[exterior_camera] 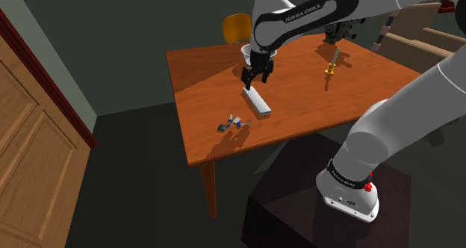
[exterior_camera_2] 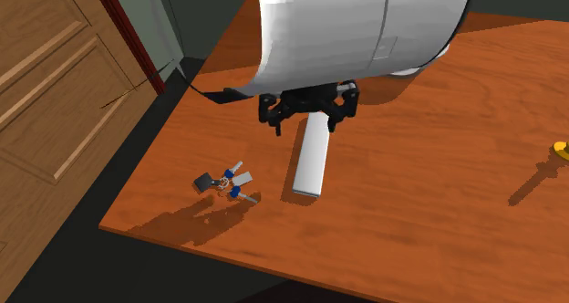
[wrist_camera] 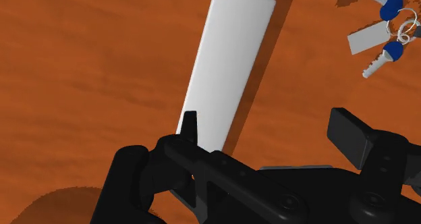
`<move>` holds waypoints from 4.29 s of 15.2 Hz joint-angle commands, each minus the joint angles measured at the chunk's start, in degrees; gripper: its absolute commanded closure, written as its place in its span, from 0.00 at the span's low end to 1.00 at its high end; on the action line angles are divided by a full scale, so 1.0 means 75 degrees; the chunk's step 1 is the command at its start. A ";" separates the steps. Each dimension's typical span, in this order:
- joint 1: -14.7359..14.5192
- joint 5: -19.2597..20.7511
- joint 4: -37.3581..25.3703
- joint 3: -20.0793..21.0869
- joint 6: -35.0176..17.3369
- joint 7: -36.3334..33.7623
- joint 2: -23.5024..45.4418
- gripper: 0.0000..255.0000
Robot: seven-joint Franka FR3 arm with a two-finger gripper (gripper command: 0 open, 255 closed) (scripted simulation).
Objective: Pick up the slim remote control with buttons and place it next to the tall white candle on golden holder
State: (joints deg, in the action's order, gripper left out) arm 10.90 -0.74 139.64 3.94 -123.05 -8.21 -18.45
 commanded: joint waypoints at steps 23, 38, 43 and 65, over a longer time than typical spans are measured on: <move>0.0369 0.0262 0.0278 -0.0159 -0.1758 -0.0527 0.1689 1.00; 0.0361 0.0213 -0.0065 -0.0167 -0.0866 -0.0478 0.1139 1.00; 0.0357 0.0193 -0.0334 -0.0173 -0.0316 -0.0456 0.0858 1.00; 0.0353 0.0154 -0.1985 -0.0197 0.2024 -0.0392 0.0168 1.00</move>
State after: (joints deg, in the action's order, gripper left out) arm 13.60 0.44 125.47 2.40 -108.70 -11.05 -17.10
